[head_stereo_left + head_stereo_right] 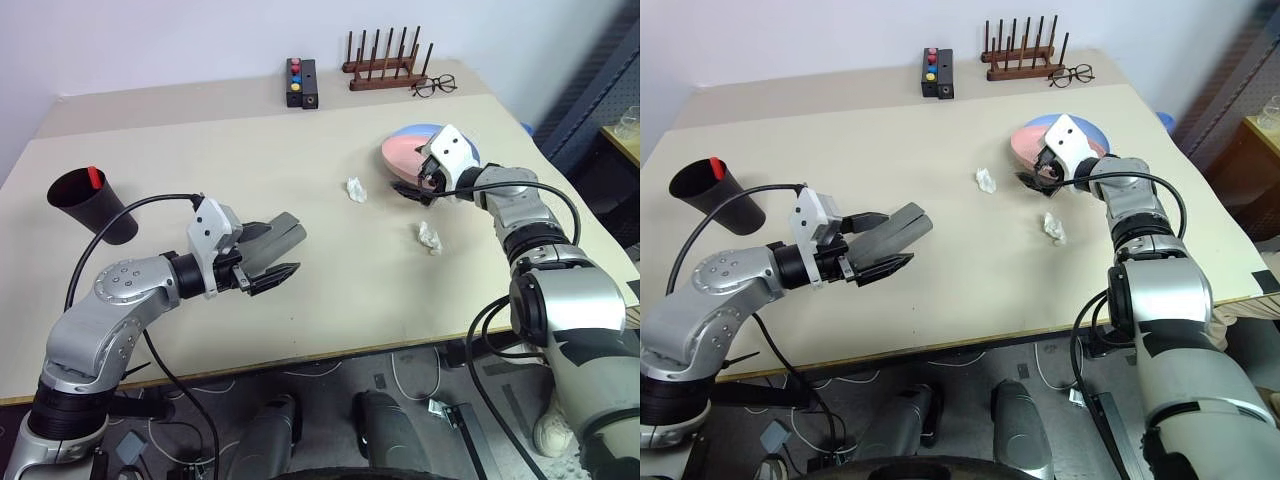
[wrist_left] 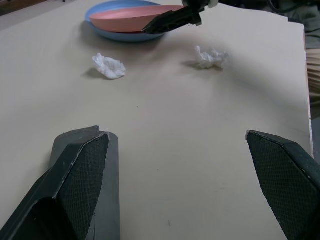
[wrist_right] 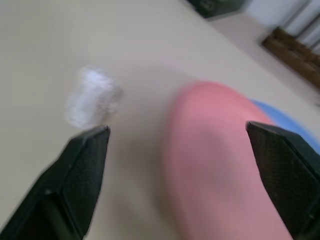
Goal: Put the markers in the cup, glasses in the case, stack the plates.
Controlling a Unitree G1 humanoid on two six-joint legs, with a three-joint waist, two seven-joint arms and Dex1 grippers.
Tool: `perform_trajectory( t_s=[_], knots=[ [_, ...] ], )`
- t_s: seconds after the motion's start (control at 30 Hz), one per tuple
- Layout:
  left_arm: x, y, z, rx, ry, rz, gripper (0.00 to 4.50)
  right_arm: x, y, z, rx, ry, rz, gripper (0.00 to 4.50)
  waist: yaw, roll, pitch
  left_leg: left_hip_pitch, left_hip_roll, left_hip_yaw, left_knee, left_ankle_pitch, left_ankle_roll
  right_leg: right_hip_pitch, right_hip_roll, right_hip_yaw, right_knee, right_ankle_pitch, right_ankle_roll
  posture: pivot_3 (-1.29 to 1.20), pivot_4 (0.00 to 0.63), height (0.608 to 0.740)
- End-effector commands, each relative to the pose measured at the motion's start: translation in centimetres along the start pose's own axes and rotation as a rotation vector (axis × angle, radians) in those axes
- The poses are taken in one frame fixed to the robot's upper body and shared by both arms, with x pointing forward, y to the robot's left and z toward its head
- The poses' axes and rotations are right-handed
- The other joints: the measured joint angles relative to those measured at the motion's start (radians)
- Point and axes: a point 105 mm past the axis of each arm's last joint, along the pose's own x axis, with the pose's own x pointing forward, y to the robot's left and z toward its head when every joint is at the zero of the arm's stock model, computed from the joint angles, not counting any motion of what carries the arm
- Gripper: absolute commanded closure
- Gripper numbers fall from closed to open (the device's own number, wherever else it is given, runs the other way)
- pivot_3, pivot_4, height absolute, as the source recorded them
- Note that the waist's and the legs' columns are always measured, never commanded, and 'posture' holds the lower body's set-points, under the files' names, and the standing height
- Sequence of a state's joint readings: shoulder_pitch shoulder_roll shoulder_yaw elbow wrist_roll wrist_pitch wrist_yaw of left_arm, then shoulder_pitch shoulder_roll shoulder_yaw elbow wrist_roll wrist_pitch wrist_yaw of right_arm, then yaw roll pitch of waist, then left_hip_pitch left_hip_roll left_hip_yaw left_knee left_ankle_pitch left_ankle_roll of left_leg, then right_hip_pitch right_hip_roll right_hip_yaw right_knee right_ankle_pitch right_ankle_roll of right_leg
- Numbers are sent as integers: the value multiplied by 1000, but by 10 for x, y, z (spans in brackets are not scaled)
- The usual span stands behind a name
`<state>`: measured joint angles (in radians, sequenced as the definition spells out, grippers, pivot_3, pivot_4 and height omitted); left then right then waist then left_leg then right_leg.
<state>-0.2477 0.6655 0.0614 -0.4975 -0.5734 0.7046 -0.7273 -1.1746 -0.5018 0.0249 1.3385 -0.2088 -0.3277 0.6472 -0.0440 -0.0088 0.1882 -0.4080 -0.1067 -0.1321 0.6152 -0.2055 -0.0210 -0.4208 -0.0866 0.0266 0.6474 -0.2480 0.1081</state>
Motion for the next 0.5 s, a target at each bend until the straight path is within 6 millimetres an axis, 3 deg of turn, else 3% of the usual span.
perform_trajectory(
  t_s=[0.03, 0.27, 0.5],
  knots=[
    [-4, -3, 13, 43, -33, 12, 0, -7, -43, 18, -129, 8, -294, 65, 1, 0, 0, 0, 0, 0, 0, 0, 0, 0, 0, 0, 0, 0, 0, 0, 150, 740],
    [-2, -5, 13, 44, -35, 19, 0, -15, -63, 25, -164, -5, -443, 65, 1, 0, 0, 0, 0, 0, 0, 1, -1, -1, 0, 0, 0, 0, 0, 0, 150, 740],
    [3, -4, 11, 28, -45, 10, 0, -17, -55, 32, 13, -126, -309, 65, 0, 0, 0, 0, 0, 0, 0, 1, 0, 0, 1, 0, 0, 0, 0, 0, 150, 740]
  ],
)
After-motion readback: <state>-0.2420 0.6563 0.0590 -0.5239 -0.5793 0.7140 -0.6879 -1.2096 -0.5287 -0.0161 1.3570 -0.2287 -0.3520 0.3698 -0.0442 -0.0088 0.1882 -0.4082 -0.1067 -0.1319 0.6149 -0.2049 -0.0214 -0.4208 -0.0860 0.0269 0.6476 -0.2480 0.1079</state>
